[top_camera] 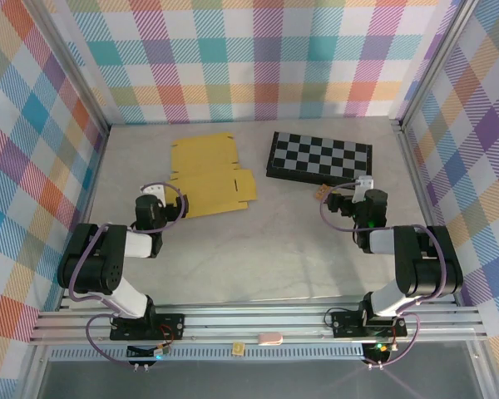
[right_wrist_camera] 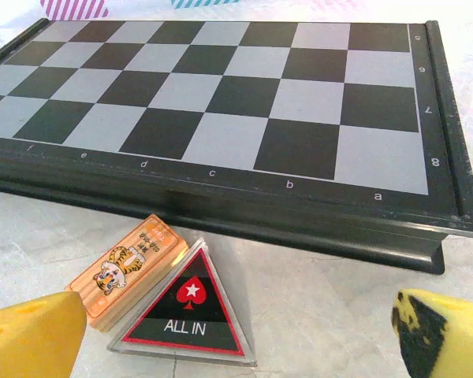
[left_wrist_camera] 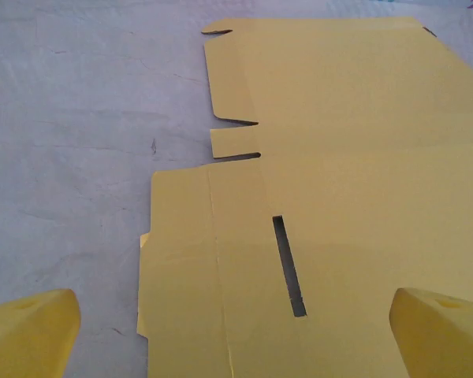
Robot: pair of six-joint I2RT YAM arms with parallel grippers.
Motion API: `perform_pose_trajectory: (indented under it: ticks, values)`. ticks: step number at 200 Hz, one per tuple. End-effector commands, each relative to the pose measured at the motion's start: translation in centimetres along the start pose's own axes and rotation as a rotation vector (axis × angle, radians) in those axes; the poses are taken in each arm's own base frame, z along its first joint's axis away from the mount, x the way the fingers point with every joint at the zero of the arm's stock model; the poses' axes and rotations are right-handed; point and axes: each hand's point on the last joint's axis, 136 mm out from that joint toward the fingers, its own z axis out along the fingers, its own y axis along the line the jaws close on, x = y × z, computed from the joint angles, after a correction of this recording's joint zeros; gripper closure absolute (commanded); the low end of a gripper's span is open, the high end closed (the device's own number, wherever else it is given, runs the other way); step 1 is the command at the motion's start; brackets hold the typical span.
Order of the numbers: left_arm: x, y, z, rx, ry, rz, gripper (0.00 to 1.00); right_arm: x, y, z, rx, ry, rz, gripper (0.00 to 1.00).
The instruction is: Fold the paper box
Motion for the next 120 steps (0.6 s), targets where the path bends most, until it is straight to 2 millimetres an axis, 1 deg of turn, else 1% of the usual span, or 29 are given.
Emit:
perform_pose_trajectory:
  ticks: [1, 120]
  values:
    - [-1.38, -0.19, 0.13, -0.002, -0.037, 0.011, 0.0, -1.13, 0.21, 0.19, -0.005, -0.033, -0.009, 0.01]
    - [-1.45, -0.21, 0.18, -0.001, -0.037, 0.011, 0.0, -1.19, 0.23, 0.15, -0.006, -0.035, -0.009, 0.01]
